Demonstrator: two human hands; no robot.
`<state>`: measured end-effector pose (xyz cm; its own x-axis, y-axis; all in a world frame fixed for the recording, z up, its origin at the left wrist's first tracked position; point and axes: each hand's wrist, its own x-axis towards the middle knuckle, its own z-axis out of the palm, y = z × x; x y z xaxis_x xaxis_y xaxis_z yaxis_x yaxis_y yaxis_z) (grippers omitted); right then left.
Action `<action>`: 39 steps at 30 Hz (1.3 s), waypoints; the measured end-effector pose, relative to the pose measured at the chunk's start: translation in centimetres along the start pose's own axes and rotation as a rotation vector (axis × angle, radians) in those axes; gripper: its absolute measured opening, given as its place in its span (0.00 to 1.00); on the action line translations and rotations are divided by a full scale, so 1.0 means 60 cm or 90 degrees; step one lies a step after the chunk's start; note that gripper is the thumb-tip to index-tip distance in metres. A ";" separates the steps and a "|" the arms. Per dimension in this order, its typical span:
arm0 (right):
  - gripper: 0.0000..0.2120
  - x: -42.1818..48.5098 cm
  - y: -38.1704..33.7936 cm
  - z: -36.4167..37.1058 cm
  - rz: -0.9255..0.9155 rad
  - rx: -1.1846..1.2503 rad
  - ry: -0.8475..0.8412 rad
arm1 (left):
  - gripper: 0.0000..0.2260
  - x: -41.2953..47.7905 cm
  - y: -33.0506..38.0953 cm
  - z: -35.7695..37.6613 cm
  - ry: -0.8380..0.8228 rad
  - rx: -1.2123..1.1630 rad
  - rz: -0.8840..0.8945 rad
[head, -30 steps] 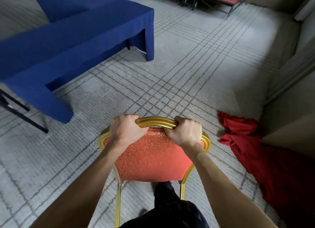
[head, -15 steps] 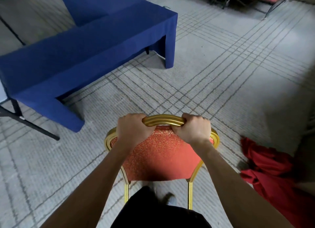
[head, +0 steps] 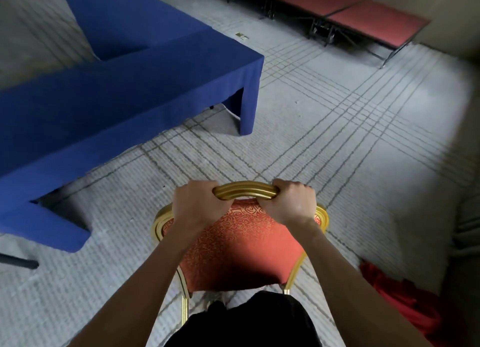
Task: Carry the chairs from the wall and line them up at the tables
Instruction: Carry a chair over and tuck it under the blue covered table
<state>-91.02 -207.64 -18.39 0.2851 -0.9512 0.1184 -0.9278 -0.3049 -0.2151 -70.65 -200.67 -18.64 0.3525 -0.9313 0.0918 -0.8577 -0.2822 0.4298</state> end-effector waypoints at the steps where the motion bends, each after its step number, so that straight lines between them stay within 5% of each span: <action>1: 0.21 0.024 -0.001 0.001 -0.005 0.001 0.009 | 0.21 0.023 0.003 -0.001 0.007 -0.008 0.002; 34: 0.26 1.127 0.010 0.203 -0.204 0.083 0.047 | 0.18 0.996 0.005 0.132 0.080 -0.013 -0.192; 39: 0.20 1.252 -0.011 0.219 -0.216 0.121 0.050 | 0.21 1.121 -0.009 0.138 0.090 -0.020 -0.183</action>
<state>-65.83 -279.55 -22.09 0.5415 -0.7909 0.2852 -0.7211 -0.6113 -0.3262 -49.60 -265.09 -20.14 0.6294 -0.7724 0.0852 -0.7041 -0.5205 0.4831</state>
